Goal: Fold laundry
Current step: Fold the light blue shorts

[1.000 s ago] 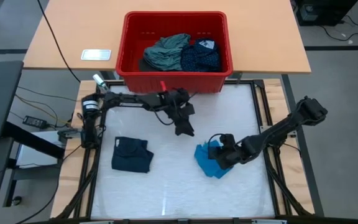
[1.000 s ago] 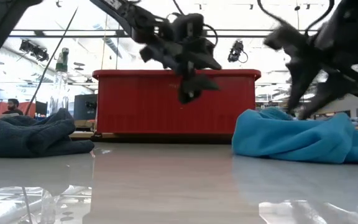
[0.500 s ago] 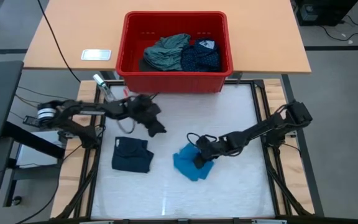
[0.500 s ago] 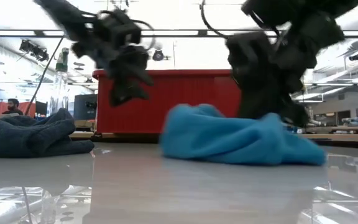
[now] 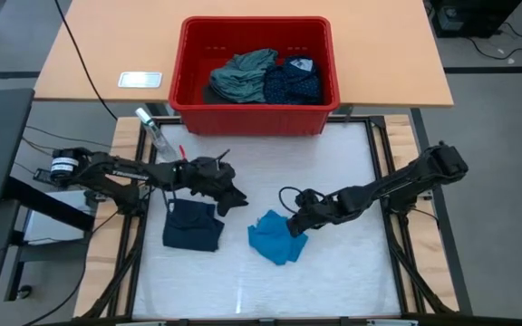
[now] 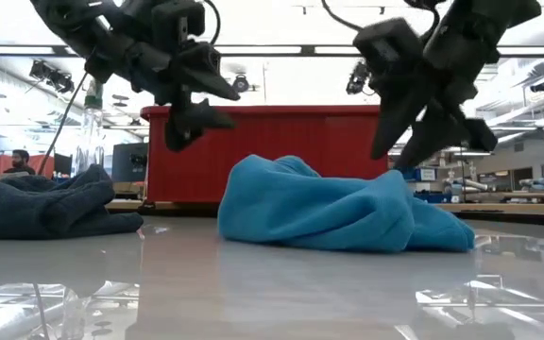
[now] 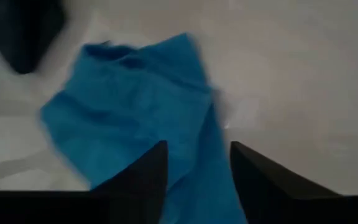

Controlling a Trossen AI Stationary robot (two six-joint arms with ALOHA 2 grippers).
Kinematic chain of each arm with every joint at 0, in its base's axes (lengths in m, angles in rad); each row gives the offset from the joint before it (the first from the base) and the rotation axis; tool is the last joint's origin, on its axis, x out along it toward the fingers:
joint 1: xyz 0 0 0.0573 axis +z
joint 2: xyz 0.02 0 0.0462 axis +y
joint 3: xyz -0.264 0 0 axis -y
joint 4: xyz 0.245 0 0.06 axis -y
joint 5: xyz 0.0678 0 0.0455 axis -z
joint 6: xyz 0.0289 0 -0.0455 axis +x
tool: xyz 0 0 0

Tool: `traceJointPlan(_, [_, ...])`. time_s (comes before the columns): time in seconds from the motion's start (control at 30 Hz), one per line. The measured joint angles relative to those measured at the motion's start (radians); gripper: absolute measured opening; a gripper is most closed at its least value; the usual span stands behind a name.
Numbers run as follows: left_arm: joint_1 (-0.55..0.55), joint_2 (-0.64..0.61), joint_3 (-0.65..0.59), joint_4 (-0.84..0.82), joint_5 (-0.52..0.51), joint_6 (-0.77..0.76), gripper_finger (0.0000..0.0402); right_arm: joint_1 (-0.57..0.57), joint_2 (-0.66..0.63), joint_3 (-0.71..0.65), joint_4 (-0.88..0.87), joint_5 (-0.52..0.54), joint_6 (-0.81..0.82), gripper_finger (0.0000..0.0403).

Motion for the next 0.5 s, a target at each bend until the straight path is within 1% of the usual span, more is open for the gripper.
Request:
traceJointPlan(0.1, [-0.032, 0.054, 0.0, 0.039, -0.002, 0.001, 0.0181, -0.022, 0.042, 0.0, 0.022, 0.016, -0.03, 0.0236])
traceJointPlan(0.2, [-0.06, 0.129, 0.0, 0.094, -0.018, 0.003, 0.0181, -0.045, 0.094, 0.0, 0.113, -0.028, -0.117, 0.0288])
traceJointPlan(0.27, [-0.068, 0.177, -0.001, 0.14, -0.027, 0.003, 0.0181, -0.056, 0.132, 0.0, 0.19, -0.066, -0.153, 0.031])
traceJointPlan(0.33, [-0.068, 0.23, 0.0, 0.218, -0.027, 0.002, 0.0181, -0.067, 0.167, 0.001, 0.231, -0.1, -0.153, 0.0317])
traceJointPlan(0.4, [-0.068, 0.267, 0.0, 0.261, -0.028, 0.001, 0.0181, -0.078, 0.201, 0.0, 0.239, -0.11, -0.139, 0.0309])
traceJointPlan(0.47, [-0.068, 0.297, 0.0, 0.305, -0.028, -0.001, 0.0181, -0.085, 0.217, 0.002, 0.244, -0.118, -0.14, 0.0283])
traceJointPlan(0.5, [-0.068, 0.305, 0.0, 0.312, -0.028, -0.001, 0.0181, -0.088, 0.225, 0.002, 0.247, -0.124, -0.156, 0.0262])
